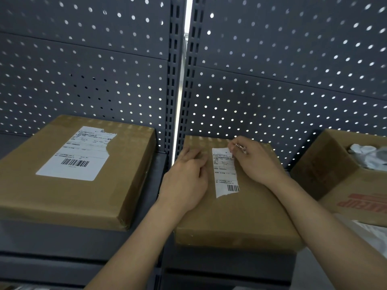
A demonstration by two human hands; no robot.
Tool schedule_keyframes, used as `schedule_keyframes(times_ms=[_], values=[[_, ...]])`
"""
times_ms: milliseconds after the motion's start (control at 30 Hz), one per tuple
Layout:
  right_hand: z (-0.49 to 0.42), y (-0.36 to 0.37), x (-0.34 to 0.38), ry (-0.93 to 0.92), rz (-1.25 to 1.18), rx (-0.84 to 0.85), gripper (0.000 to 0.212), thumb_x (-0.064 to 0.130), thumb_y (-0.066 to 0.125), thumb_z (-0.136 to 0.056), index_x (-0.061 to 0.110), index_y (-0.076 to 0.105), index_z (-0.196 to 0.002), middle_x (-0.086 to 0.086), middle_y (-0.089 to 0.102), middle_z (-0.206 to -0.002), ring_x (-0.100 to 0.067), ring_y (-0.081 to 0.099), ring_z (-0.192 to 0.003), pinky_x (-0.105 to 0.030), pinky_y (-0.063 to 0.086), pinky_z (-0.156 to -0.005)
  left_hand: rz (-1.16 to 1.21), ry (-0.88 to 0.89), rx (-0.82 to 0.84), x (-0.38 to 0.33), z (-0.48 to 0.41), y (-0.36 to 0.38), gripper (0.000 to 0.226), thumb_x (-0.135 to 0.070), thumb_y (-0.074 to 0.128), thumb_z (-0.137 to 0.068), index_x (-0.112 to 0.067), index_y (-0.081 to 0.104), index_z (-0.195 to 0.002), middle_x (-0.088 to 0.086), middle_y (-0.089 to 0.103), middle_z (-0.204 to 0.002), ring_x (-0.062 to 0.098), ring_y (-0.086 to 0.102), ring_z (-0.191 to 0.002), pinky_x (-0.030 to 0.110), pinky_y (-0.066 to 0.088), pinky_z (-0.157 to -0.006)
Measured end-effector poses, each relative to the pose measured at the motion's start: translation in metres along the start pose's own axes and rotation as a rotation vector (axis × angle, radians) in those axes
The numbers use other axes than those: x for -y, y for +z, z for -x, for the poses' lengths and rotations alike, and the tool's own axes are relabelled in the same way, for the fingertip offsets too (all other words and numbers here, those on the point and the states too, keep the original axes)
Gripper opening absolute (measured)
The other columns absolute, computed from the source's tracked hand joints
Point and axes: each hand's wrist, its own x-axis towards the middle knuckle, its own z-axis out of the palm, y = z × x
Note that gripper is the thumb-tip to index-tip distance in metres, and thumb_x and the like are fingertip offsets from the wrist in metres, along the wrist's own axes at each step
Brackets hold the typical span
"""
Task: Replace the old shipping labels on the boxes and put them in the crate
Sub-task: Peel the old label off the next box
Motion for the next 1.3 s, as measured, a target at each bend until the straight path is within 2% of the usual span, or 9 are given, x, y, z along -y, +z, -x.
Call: schedule_keyframes(times_ms=[233,367,467,667,833,900,1000,1133,1300], values=[[0.000,-0.003,-0.001,0.027,0.085,-0.066,0.021,0.038,0.053,-0.097,0.024,0.068,-0.101,0.008,0.066,-0.096,-0.004,0.049,-0.078,-0.001,0.031,-0.061,0.008,-0.008,0.003,0.000,0.000,0.000,0.044,-0.021,0.039,-0.099,-0.026,0.045,-0.143,-0.016,0.032,-0.153,0.004,0.011,-0.145,0.033,0.031,-0.109],[0.000,-0.004,0.006,0.078,0.117,-0.065,0.028,0.052,0.062,-0.088,0.025,0.064,-0.098,0.008,0.062,-0.089,-0.005,0.049,-0.072,-0.013,0.033,-0.056,0.011,-0.008,0.003,0.000,0.000,0.000,0.044,-0.022,0.039,-0.099,-0.027,0.045,-0.143,-0.015,0.032,-0.154,0.005,0.012,-0.146,0.035,0.031,-0.110],[-0.001,-0.003,0.011,0.044,0.237,-0.046,0.026,0.048,0.061,-0.090,0.025,0.062,-0.103,0.012,0.054,-0.086,-0.004,0.045,-0.070,-0.010,0.023,-0.052,0.006,-0.013,0.003,0.000,0.000,0.000,0.044,-0.023,0.039,-0.099,-0.027,0.045,-0.143,-0.015,0.031,-0.154,0.005,0.011,-0.146,0.035,0.031,-0.110],[0.006,-0.003,0.016,-0.068,0.348,-0.042,0.016,0.041,0.052,-0.097,0.027,0.060,-0.095,0.016,0.049,-0.077,-0.002,0.042,-0.064,-0.022,0.025,-0.055,0.009,-0.005,0.002,0.001,0.000,0.000,0.044,-0.022,0.038,-0.100,-0.026,0.045,-0.143,-0.015,0.032,-0.153,0.004,0.012,-0.145,0.032,0.031,-0.109],[0.008,-0.005,0.012,-0.093,0.247,-0.036,0.012,0.035,0.054,-0.098,0.026,0.059,-0.091,0.019,0.050,-0.073,0.007,0.044,-0.066,-0.004,0.031,-0.062,0.016,-0.013,0.009,0.001,-0.002,0.000,0.044,-0.021,0.039,-0.100,-0.027,0.044,-0.143,-0.017,0.032,-0.154,0.004,0.012,-0.146,0.033,0.028,-0.111],[0.008,-0.002,0.009,-0.086,0.143,-0.013,0.013,0.034,0.055,-0.097,0.027,0.057,-0.086,0.017,0.055,-0.077,0.002,0.049,-0.073,-0.009,0.034,-0.066,0.014,-0.015,0.011,0.001,-0.002,0.001,0.045,-0.021,0.038,-0.100,-0.028,0.044,-0.144,-0.017,0.031,-0.154,0.003,0.011,-0.146,0.033,0.028,-0.112],[0.006,0.002,0.005,-0.060,-0.012,0.003,0.013,0.032,0.056,-0.096,0.030,0.056,-0.083,0.011,0.061,-0.087,-0.009,0.056,-0.086,-0.035,0.046,-0.078,0.029,-0.018,0.023,0.003,-0.003,0.001,0.046,-0.022,0.038,-0.100,-0.030,0.042,-0.144,-0.018,0.030,-0.154,0.004,0.009,-0.147,0.034,0.027,-0.113],[0.012,-0.005,0.008,-0.055,-0.015,0.005,0.013,0.032,0.054,-0.098,0.024,0.059,-0.088,0.011,0.061,-0.088,-0.002,0.053,-0.082,-0.010,0.036,-0.065,0.031,-0.018,0.032,0.003,-0.004,0.001,0.046,-0.021,0.038,-0.100,-0.030,0.041,-0.145,-0.019,0.028,-0.155,0.003,0.008,-0.146,0.032,0.025,-0.113],[0.018,-0.011,0.015,-0.072,-0.001,-0.022,0.015,0.029,0.054,-0.098,0.019,0.060,-0.089,0.014,0.057,-0.080,0.018,0.047,-0.073,-0.003,0.033,-0.061,0.028,-0.015,0.026,0.002,-0.004,0.001,0.046,-0.021,0.038,-0.100,-0.030,0.042,-0.144,-0.019,0.029,-0.154,0.002,0.009,-0.146,0.032,0.026,-0.113]])
